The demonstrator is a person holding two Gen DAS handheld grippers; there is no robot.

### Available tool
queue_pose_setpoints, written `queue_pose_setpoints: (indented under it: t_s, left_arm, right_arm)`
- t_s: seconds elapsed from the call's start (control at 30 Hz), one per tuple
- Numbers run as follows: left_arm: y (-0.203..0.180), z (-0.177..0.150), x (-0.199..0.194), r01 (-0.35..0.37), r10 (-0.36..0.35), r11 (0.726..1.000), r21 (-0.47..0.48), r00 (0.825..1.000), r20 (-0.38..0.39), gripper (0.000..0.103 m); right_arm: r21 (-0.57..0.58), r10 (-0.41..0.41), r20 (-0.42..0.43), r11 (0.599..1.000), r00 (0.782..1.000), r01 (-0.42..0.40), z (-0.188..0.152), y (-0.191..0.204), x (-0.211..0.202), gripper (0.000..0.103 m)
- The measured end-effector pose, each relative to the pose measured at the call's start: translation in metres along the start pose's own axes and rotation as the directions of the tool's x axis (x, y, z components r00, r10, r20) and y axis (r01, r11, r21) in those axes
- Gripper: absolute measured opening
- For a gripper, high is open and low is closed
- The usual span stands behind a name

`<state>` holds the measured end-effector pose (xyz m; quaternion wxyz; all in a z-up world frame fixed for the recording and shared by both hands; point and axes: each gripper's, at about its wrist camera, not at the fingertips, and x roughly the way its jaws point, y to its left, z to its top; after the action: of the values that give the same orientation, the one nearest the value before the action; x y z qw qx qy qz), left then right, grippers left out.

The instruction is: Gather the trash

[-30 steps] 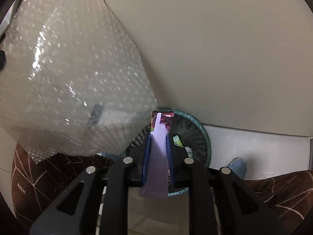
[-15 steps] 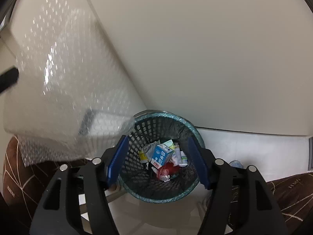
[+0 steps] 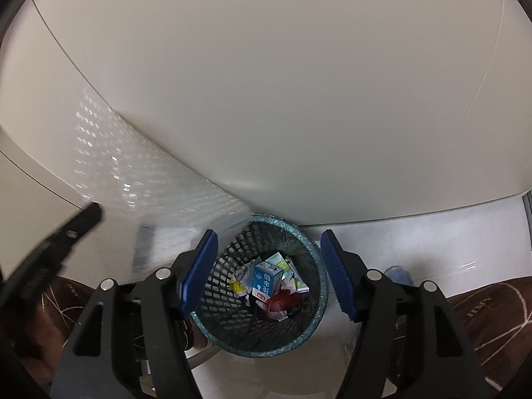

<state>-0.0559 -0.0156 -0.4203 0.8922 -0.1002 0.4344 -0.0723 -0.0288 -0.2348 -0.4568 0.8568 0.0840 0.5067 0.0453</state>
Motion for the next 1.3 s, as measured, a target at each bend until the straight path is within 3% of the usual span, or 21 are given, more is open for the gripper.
queue_pose_setpoints:
  t_s: [0.2, 0.33, 0.5, 0.57, 0.63, 0.77, 0.83, 0.93, 1.03, 1.3]
  left_arm:
    - [-0.009, -0.015, 0.036, 0.006, -0.003, 0.999, 0.050, 0.999, -0.053, 0.002]
    - [0.009, -0.025, 0.053, 0.008, -0.004, 0.999, 0.032, 0.993, -0.118, 0.003]
    - [0.012, -0.027, 0.052, 0.012, -0.008, 0.999, 0.038, 0.994, -0.112, 0.007]
    - [0.007, -0.029, 0.050, 0.009, -0.005, 0.999, 0.039, 0.994, -0.106, 0.016]
    - [0.005, -0.028, 0.047, 0.003, 0.000, 1.000, 0.031, 0.996, -0.091, 0.037]
    - [0.012, -0.026, 0.039, -0.012, 0.013, 1.000, 0.018, 0.997, -0.082, 0.055]
    - [0.015, -0.024, 0.031, -0.025, 0.027, 0.999, 0.027, 0.997, -0.074, 0.072]
    - [0.026, -0.019, 0.018, -0.020, 0.021, 1.000, 0.020, 0.997, -0.071, 0.085]
    - [0.033, -0.017, 0.008, -0.031, 0.032, 0.999, 0.017, 0.996, -0.086, 0.094]
    - [0.053, -0.035, -0.013, -0.135, 0.138, 0.990, 0.028, 0.977, -0.162, 0.097]
  right_arm:
    - [-0.062, -0.047, 0.007, 0.997, 0.999, 0.047, 0.003, 0.002, -0.007, 0.062]
    - [-0.110, -0.080, 0.024, 0.990, 0.996, 0.083, 0.003, 0.006, -0.010, 0.069]
    - [-0.115, -0.095, 0.021, 0.989, 0.995, 0.097, 0.003, 0.009, -0.009, 0.069]
    - [-0.108, -0.096, 0.014, 0.989, 0.995, 0.097, 0.004, 0.008, -0.010, 0.070]
    - [-0.099, -0.100, 0.007, 0.990, 0.995, 0.100, 0.003, 0.008, -0.008, 0.070]
    - [-0.091, -0.100, -0.009, 0.991, 0.995, 0.099, 0.001, 0.007, 0.000, 0.070]
    - [-0.096, -0.102, -0.016, 0.990, 0.995, 0.100, 0.001, 0.008, -0.001, 0.070]
    - [-0.103, -0.096, -0.019, 0.990, 0.995, 0.093, 0.000, 0.012, -0.004, 0.074]
    - [-0.096, -0.068, -0.045, 0.993, 0.997, 0.064, -0.001, 0.015, -0.008, 0.078]
    - [-0.084, -0.069, -0.112, 0.995, 0.991, 0.060, -0.022, 0.027, -0.012, 0.084]
